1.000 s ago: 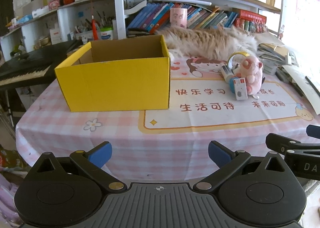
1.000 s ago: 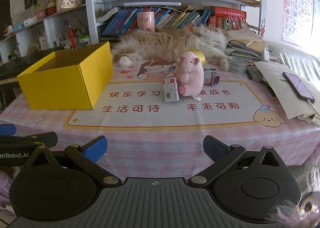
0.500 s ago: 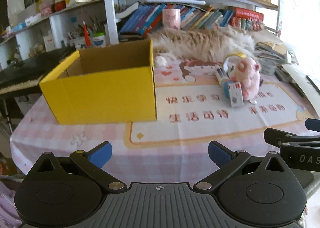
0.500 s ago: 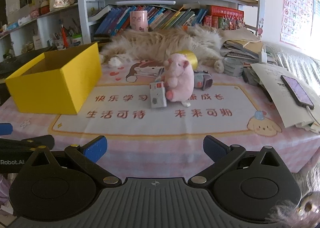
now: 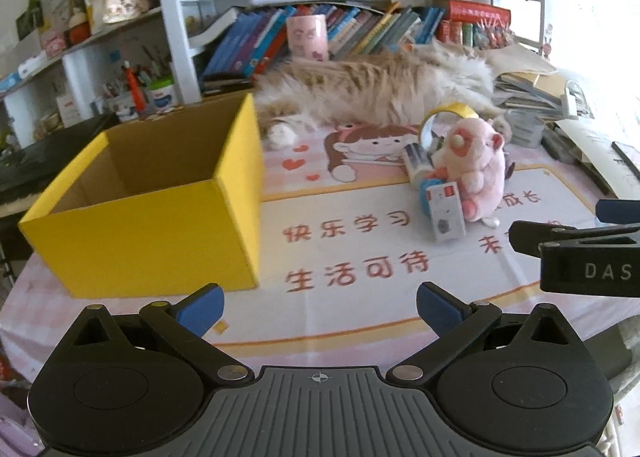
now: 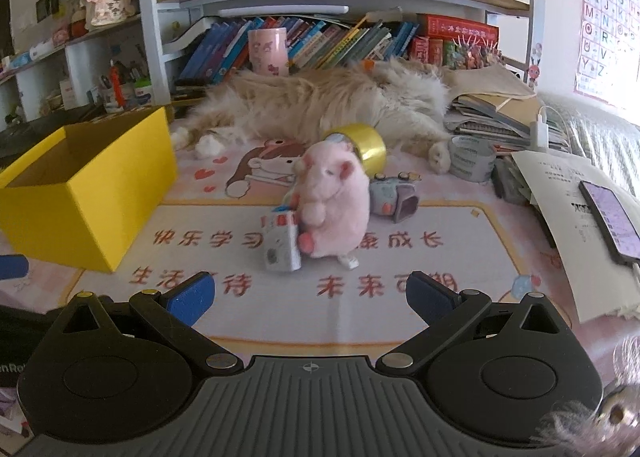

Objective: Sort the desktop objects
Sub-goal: 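Move both tools toward the pink plush pig and white card box, then grasp the pink plush pig with the right tool while the left tool grasps the white card box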

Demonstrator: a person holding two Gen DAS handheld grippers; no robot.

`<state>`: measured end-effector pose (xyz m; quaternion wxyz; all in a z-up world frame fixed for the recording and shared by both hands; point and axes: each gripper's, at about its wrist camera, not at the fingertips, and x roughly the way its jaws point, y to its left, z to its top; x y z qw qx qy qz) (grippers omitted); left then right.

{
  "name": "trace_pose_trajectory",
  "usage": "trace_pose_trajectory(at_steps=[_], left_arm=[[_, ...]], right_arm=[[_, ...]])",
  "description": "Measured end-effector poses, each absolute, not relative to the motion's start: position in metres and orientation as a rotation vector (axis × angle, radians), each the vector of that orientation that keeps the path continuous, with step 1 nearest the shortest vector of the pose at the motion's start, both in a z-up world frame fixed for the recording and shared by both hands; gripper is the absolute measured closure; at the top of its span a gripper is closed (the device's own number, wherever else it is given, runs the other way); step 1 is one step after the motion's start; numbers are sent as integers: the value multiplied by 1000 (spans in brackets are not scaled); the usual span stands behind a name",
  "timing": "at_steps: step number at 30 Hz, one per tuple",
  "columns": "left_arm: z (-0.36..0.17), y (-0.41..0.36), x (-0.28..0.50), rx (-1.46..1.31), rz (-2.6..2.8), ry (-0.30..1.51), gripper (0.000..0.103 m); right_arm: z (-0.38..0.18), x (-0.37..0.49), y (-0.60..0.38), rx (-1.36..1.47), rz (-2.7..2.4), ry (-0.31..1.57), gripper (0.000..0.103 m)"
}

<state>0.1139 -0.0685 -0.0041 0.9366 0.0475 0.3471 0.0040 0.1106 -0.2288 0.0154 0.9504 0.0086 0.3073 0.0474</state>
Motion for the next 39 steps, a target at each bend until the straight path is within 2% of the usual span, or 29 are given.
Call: trace_pose_trajectory(at_steps=[14,31,39], left_arm=[[-9,-113,154,79,1,732,0],[-3,-131,180,108,43,744,0],[-5,-141,193,129,35,768,0]], right_arm=[[8,170,-274,-24,125,677,2],[3,236,-269,-13,275,687,3],[-8,263,-270,8,289,725,12]])
